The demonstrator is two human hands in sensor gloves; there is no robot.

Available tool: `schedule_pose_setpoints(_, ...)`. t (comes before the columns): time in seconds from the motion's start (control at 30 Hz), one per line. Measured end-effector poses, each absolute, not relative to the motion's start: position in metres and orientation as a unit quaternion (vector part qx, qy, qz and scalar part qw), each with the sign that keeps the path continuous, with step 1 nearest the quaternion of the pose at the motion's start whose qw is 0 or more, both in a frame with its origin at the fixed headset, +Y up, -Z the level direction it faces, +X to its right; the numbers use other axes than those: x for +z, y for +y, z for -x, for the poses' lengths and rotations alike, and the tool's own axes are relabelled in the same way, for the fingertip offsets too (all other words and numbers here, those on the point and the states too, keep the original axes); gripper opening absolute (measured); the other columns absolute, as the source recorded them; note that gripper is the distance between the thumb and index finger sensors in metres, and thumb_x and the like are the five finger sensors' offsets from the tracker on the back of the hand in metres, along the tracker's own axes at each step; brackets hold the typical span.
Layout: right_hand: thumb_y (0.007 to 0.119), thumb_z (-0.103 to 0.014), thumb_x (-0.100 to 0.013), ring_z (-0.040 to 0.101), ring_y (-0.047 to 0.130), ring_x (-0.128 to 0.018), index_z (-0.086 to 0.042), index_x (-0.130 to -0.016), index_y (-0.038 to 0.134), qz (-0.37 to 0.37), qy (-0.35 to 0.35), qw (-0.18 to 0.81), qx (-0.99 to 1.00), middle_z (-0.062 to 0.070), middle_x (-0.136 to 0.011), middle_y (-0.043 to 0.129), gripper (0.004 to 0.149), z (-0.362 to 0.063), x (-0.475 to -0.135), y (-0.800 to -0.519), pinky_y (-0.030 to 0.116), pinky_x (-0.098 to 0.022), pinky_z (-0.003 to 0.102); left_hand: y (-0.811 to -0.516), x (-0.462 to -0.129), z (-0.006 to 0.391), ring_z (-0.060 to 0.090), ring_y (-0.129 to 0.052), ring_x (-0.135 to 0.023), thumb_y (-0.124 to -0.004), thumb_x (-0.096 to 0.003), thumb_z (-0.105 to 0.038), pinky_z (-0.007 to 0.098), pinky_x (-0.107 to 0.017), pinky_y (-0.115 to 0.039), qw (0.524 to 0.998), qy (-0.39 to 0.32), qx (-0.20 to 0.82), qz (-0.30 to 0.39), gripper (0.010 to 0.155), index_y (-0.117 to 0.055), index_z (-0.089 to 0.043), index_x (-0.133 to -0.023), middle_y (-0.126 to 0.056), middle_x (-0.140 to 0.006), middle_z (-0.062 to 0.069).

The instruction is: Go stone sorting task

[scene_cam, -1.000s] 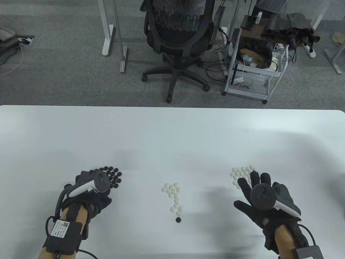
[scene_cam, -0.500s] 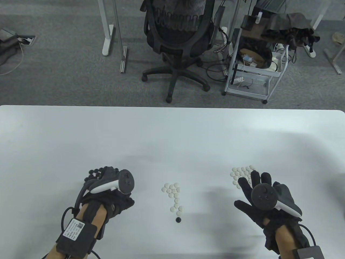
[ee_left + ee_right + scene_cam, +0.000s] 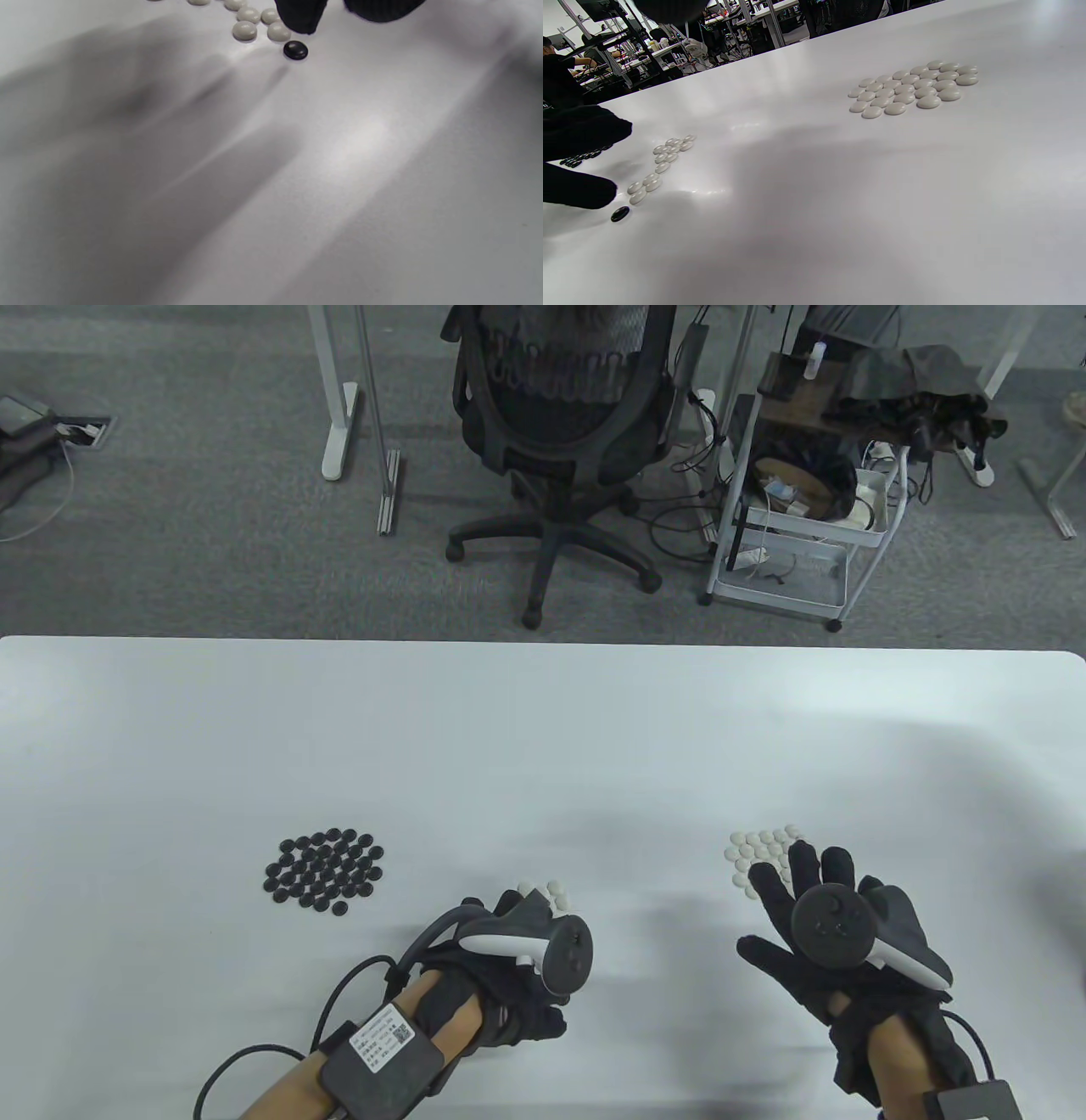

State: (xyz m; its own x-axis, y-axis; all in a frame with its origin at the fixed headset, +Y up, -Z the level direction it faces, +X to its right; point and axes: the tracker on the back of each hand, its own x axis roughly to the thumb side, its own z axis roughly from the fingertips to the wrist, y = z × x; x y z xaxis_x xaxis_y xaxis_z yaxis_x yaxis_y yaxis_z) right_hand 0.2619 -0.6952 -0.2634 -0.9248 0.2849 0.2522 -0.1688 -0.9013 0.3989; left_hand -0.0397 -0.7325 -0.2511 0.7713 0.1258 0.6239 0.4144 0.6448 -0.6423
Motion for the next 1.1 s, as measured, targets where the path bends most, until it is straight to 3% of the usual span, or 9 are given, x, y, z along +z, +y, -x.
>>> schedule_pose_setpoints(0.2,0.053,-0.052,-0.057,0.058,-0.012,-0.086,-0.011,-0.114,0.017,-0.152,0.189,0.117,0.963,0.031,-0.106,-0.006,0.079,-0.262,-0.264,-0.695,0.003,-0.052,0.079,-0.751,-0.243,0.054,0.061,0.015,-0.088,-0.047,-0.0582,-0.047,0.084,-0.057,-0.005,0.839,-0.316,-0.134,0.421,0.066,-0.026,-0.026,-0.117,0.015,-0.107,0.034)
schedule_pose_setpoints(0.27,0.053,-0.052,-0.057,0.058,-0.011,-0.086,-0.011,-0.114,0.017,-0.152,0.192,0.116,0.963,0.031,-0.106,-0.006,0.079,-0.262,-0.264,-0.696,0.003,-0.052,0.079,-0.746,-0.242,0.073,0.061,0.013,-0.089,-0.048,-0.0583,-0.047,0.084,-0.057,-0.005,0.848,-0.293,-0.131,0.422,0.064,-0.033,-0.026,-0.117,0.013,-0.108,0.034)
schedule_pose_setpoints(0.47,0.053,-0.052,-0.057,0.058,-0.011,-0.086,-0.011,-0.114,0.017,-0.149,0.196,0.114,0.963,0.031,-0.106,-0.006,0.079,-0.262,-0.265,-0.698,0.003,-0.052,0.079,-0.742,-0.261,0.169,0.061,0.011,-0.09,-0.05,-0.0582,-0.046,0.084,-0.057,-0.006,0.88,-0.149,-0.111,0.438,0.063,-0.038,-0.026,-0.117,0.009,-0.11,0.034)
schedule_pose_setpoints(0.67,0.053,-0.052,-0.057,0.058,-0.011,-0.086,-0.011,-0.114,0.017,-0.149,0.196,0.112,0.963,0.031,-0.106,-0.006,0.079,-0.261,-0.265,-0.698,0.003,-0.052,0.079,-0.744,-0.281,0.23,0.06,0.013,-0.089,-0.048,-0.0576,-0.045,0.084,-0.056,-0.003,0.896,-0.051,-0.047,0.438,0.064,-0.036,-0.027,-0.117,0.013,-0.108,0.033)
schedule_pose_setpoints(1.1,0.053,-0.052,-0.057,0.058,-0.011,-0.086,-0.011,-0.114,0.017,-0.147,0.197,0.117,0.962,0.031,-0.106,-0.006,0.079,-0.263,-0.265,-0.696,0.003,-0.052,0.079,-0.747,-0.306,0.25,0.059,0.018,-0.088,-0.046,-0.0567,-0.045,0.083,-0.056,0.0,0.906,0.0,-0.001,0.423,0.065,-0.032,-0.027,-0.117,0.018,-0.106,0.031)
